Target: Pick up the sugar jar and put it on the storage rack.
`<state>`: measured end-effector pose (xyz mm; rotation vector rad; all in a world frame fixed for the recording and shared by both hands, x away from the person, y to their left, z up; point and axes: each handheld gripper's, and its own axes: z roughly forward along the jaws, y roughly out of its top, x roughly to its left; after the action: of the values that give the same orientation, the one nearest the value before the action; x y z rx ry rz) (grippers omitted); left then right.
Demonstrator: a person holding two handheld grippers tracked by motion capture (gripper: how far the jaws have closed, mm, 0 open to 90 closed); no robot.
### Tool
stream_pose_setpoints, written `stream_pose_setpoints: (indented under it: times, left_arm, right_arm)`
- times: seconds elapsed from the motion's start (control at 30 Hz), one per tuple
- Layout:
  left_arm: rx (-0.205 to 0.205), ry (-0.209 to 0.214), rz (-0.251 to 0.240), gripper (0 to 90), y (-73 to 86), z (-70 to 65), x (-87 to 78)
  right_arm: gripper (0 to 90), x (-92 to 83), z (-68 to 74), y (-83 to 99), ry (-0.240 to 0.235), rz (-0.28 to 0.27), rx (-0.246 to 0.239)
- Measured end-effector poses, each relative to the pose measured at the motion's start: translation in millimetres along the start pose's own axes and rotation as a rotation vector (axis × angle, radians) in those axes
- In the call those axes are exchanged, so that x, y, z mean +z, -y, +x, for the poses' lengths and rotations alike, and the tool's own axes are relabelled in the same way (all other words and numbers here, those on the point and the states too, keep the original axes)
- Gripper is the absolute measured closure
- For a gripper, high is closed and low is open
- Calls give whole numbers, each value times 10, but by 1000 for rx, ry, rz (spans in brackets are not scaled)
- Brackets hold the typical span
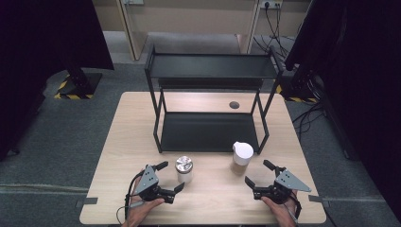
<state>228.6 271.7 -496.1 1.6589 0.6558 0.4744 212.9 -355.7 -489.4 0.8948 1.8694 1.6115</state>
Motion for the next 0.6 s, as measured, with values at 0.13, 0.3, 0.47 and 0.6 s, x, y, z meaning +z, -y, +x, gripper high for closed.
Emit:
stream_pose_setpoints:
  times: [0.13, 0.3, 0.47, 0.6]
  left_arm:
    - [-3, 1, 3, 5, 0, 6, 1]
    - [-6, -2, 2, 5, 2, 6, 0]
    - [-2, -5, -7, 5, 10, -5, -14]
    - [-2, -5, -8, 5, 12, -6, -18]
  right_arm:
    - [4, -2, -2, 1, 2, -1, 3]
    - [5, 7, 6, 2, 0, 1, 4]
    - [4, 7, 22, -4, 4, 4, 1]
    - [4, 7, 24, -4, 4, 4, 1]
